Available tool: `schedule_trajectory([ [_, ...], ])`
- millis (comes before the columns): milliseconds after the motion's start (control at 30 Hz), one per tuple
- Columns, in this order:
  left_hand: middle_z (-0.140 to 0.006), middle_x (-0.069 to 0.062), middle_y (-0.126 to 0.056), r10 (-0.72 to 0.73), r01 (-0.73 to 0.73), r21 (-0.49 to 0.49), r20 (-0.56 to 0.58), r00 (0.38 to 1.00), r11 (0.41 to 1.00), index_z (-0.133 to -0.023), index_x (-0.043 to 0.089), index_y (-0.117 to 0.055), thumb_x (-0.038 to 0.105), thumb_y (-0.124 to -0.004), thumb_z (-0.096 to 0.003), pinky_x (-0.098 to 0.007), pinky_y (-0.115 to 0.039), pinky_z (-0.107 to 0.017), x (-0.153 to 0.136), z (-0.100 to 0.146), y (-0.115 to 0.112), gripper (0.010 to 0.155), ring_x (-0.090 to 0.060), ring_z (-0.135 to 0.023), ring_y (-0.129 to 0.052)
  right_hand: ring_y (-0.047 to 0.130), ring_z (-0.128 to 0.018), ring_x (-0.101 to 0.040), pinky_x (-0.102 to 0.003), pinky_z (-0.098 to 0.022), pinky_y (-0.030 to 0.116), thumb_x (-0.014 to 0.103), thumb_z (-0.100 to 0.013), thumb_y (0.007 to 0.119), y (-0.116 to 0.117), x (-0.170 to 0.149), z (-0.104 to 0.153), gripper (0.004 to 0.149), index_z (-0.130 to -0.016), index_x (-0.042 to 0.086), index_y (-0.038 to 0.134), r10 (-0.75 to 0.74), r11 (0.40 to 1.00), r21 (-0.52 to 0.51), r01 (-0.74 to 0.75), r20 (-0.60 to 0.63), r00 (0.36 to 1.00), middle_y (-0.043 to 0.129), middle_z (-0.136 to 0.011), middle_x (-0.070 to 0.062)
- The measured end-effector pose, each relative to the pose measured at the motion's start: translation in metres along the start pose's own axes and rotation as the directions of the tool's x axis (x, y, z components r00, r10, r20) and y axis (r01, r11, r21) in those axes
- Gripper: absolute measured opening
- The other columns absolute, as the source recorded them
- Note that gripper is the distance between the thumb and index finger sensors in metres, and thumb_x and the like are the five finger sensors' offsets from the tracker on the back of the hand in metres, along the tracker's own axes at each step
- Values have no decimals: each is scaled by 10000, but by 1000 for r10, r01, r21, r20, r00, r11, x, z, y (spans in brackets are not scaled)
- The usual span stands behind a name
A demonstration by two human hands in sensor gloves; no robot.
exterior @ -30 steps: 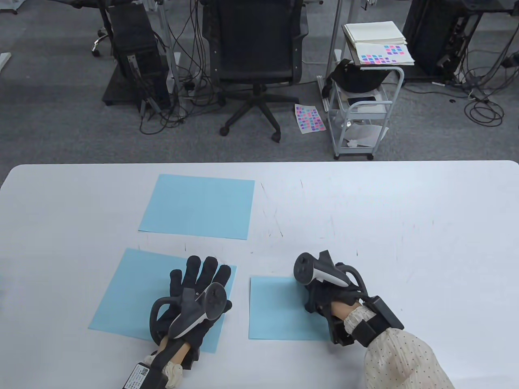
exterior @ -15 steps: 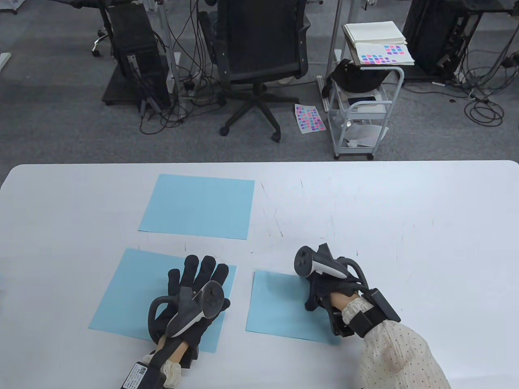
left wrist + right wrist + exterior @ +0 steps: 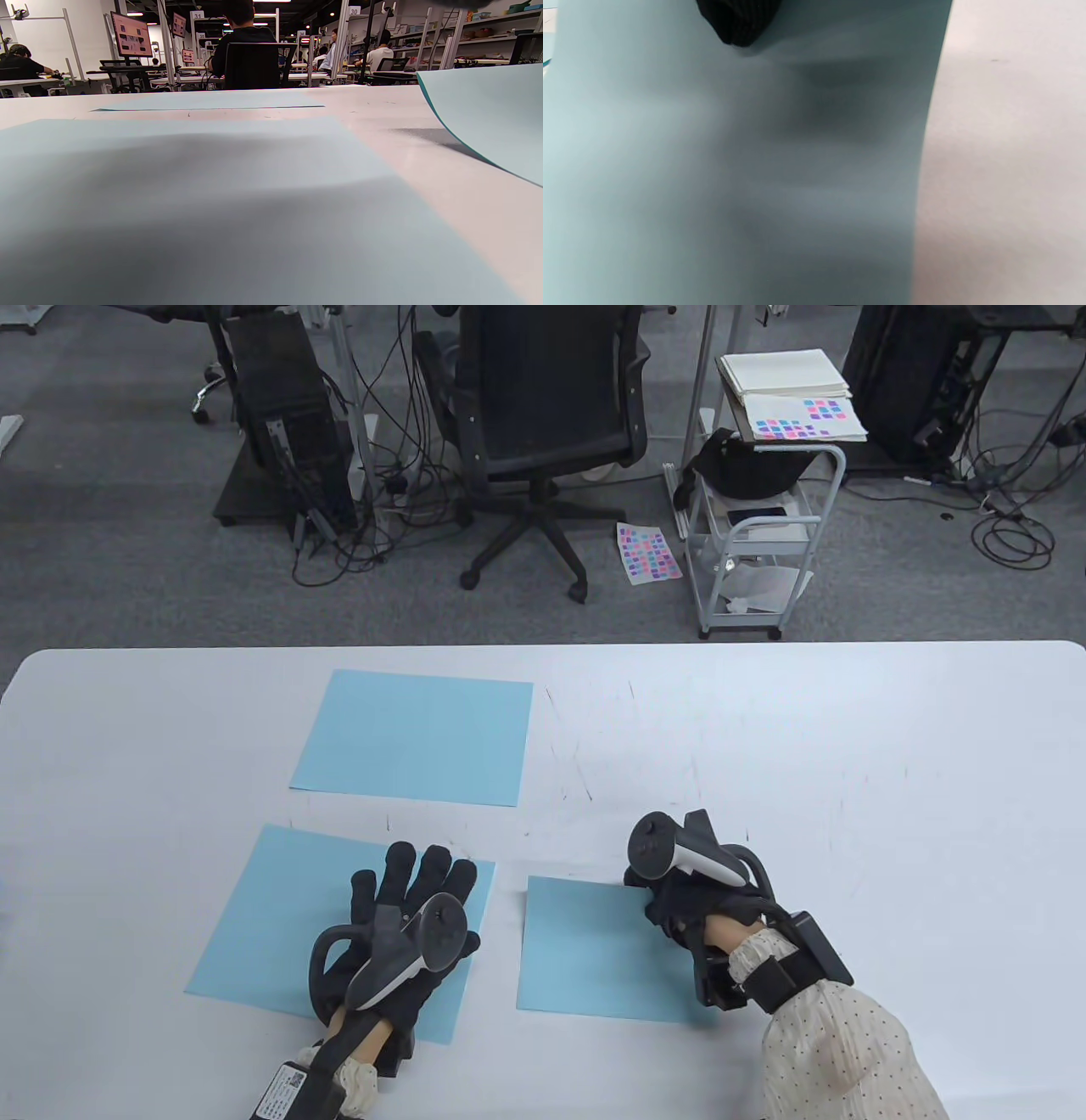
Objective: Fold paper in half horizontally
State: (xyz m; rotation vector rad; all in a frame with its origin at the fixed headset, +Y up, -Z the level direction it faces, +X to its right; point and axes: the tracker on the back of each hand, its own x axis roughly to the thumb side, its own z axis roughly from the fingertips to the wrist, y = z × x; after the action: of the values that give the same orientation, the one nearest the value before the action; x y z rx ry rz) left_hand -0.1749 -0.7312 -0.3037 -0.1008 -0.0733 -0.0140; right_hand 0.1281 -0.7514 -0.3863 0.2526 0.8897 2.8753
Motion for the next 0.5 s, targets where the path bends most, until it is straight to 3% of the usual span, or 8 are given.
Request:
schedule_trajectory([
  [267, -1210, 202, -275, 10, -10, 9, -6, 1000, 1000, -1034, 551, -284, 641, -650, -347, -585, -294, -876, -4, 0, 2, 784, -218, -1185, -198, 756, -862, -315, -532, -664, 609, 242, -468, 630, -13, -20, 16, 448, -908, 247, 545, -213, 976, -43, 214, 36, 976, 819, -733, 33],
  [500, -1209, 200, -279, 14, -14, 15, -10, 1000, 1000, -1034, 549, -289, 640, -651, -347, -584, -299, -874, -6, 1, 3, 783, -219, -1185, -203, 825, -800, -320, -552, -642, 636, 229, -475, 643, -23, -51, 32, 429, -901, 196, 607, -536, 833, -180, 524, -22, 844, 863, -688, 7],
])
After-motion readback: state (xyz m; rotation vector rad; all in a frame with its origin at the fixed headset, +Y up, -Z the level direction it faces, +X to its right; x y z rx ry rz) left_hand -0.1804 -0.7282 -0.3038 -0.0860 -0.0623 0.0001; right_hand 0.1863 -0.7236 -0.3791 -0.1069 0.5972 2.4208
